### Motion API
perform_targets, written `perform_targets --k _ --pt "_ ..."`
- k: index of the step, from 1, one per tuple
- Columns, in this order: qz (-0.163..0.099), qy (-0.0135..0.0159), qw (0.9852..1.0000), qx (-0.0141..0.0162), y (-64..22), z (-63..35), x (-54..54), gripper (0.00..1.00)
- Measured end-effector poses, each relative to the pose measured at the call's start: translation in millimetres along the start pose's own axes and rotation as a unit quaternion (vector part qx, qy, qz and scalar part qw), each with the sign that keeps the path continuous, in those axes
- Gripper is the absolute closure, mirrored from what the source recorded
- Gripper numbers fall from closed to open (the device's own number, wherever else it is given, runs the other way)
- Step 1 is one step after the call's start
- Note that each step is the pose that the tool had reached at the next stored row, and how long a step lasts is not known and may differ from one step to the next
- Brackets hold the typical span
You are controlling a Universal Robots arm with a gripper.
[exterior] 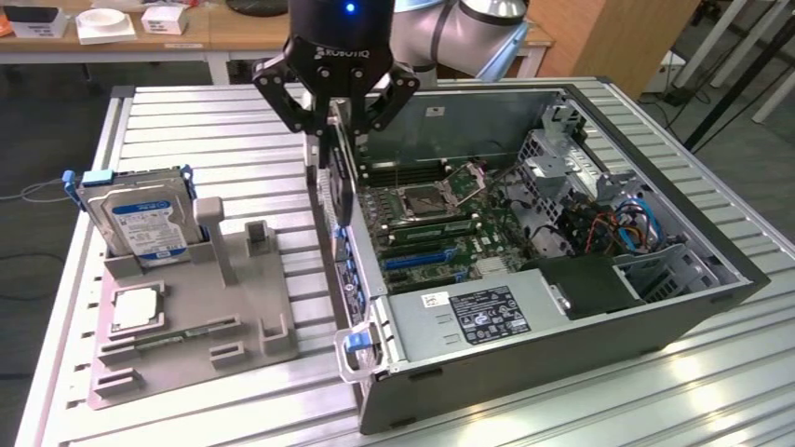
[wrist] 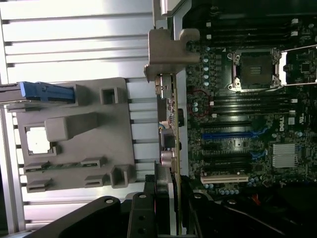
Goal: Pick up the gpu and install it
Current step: 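Pick up the gpu and move the gpu toward the slot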
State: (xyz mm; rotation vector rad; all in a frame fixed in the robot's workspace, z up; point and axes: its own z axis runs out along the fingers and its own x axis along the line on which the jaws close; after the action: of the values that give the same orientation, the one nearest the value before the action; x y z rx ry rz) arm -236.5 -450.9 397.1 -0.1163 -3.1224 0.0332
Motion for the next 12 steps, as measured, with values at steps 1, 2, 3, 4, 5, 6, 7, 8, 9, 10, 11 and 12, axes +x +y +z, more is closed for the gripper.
perform_targets --k 1,2,3,4,5,6,7,8,9,10,11,12 --pt "0.002 0.0001 1.0000 0.0000 0.0 -0.2 -0.7 0.71" --pt "0.003 0.0001 1.0000 -0.0001 0.1 -0.4 -1.4 0.71" --pt "0.005 0.0001 1.0000 -0.0001 0.1 -0.7 -2.0 0.71" --pt "0.007 0.0001 1.0000 -0.0001 0.2 -0.8 -2.7 0.71" --pt "0.008 0.0001 1.0000 -0.0002 0.2 -1.0 -3.6 0.71" --pt "0.009 0.0001 1.0000 -0.0003 0.3 -1.2 -4.6 0.71" --pt "0.010 0.0002 0.9999 -0.0002 0.4 -1.6 -5.7 0.71" --pt "0.011 0.0003 0.9999 -0.0002 0.4 -2.0 -6.8 0.71" --pt "0.012 0.0003 0.9999 -0.0002 0.5 -2.3 -7.8 0.71" --pt "0.013 0.0003 0.9999 -0.0003 0.6 -2.6 -8.9 0.71" --pt "0.014 0.0003 0.9999 -0.0003 0.7 -2.9 -10.0 0.71" --pt "0.015 0.0003 0.9999 -0.0003 0.8 -3.2 -11.3 0.71"
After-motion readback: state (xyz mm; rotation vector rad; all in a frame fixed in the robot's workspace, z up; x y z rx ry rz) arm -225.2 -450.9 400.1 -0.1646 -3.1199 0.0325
